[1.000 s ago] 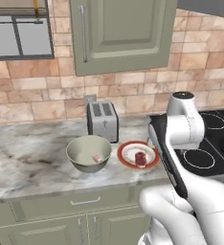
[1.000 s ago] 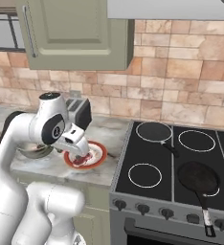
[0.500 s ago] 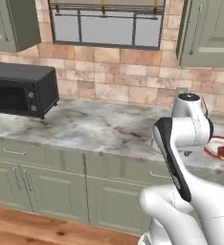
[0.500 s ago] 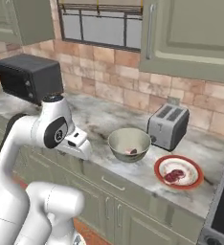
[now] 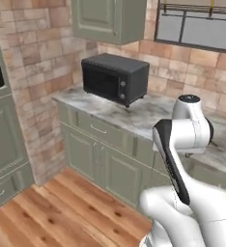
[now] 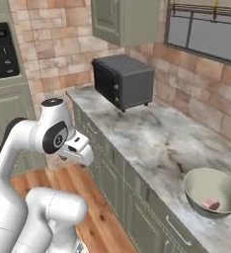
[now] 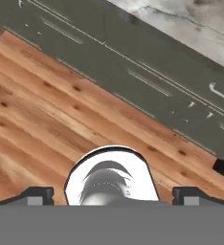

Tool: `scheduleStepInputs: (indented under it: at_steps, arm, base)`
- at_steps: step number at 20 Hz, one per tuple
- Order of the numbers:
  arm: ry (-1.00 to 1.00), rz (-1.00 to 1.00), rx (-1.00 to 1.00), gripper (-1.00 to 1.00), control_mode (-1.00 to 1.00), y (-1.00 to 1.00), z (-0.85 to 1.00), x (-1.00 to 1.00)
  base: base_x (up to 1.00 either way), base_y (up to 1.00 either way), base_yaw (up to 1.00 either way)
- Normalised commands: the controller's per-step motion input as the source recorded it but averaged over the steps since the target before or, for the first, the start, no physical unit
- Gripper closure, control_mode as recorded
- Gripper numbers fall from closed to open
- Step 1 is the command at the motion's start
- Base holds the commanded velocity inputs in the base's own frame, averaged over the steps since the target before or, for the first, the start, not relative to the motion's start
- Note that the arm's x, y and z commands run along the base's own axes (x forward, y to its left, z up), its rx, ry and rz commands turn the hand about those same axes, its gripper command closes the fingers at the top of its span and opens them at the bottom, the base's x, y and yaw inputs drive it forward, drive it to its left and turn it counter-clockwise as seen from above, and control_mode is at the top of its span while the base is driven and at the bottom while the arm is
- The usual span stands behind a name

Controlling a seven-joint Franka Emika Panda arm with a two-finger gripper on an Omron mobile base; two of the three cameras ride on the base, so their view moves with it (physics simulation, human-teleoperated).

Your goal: Place one of the steaks on the plate and the other in the bowl. Then place the bowl in the fridge.

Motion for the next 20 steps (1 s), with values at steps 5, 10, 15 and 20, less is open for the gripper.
scheduleStepInputs:
  at_steps: [5, 10, 15, 20]
  arm:
    - [0.0, 0.0, 0.0, -1.0, 1.0, 0.0, 0.0, 0.0]
    - [0.0, 0.0, 0.0, -1.0, 1.0, 0.0, 0.0, 0.0]
    - [0.0, 0.0, 0.0, -1.0, 1.0, 0.0, 0.0, 0.0]
    - [0.0, 0.0, 0.0, -1.0, 1.0, 0.0, 0.0, 0.0]
  base:
    - [0.41, 0.23, 0.81]
    - [0.42, 0.27, 0.83]
    - [0.34, 0.32, 0.77]
    - [0.06, 0.37, 0.64]
